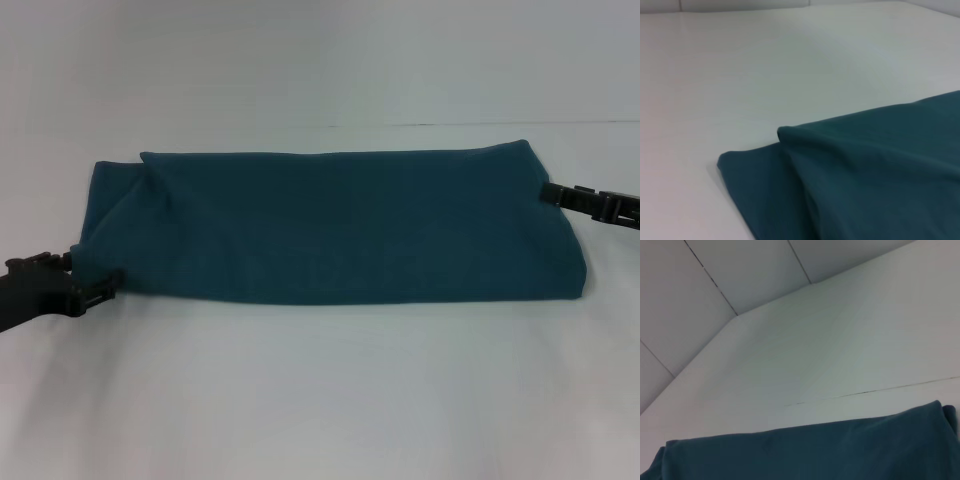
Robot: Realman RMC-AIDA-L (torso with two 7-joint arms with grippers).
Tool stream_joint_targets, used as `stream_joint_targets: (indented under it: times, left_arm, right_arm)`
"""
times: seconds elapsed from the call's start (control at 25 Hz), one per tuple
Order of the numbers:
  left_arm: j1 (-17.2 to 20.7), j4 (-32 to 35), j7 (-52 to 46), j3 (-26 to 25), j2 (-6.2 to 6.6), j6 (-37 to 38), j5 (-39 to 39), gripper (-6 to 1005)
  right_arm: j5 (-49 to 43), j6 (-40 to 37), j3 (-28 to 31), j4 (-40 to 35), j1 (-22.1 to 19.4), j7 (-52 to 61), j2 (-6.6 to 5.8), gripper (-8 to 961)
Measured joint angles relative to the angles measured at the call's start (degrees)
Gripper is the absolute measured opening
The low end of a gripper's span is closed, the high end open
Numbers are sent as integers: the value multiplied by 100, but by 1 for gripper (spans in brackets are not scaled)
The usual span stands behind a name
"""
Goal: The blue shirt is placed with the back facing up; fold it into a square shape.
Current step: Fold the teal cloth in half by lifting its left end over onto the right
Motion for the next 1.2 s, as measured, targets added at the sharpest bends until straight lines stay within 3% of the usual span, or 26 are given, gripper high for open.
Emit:
stream_joint_targets:
  times: [0.16,0.48,0.92,1.2]
  left_arm:
    - [-14,3,-3,18,6,-13,8,638]
    - [-16,29,10,16,13,-10,16,393]
    - [-25,139,-14,-12,16,7,155,6]
    - [-25,173,-21,4,16,34,157,6]
  right_arm:
    - [0,10,1,-3,-2,-2,2,711]
    - [-16,23,-23,-4,-20,13,-7,711]
    - [-51,-24,-325,-20,-194,332,-169,710]
    - [-102,-21,-968,-56,-225,1031,-299,710]
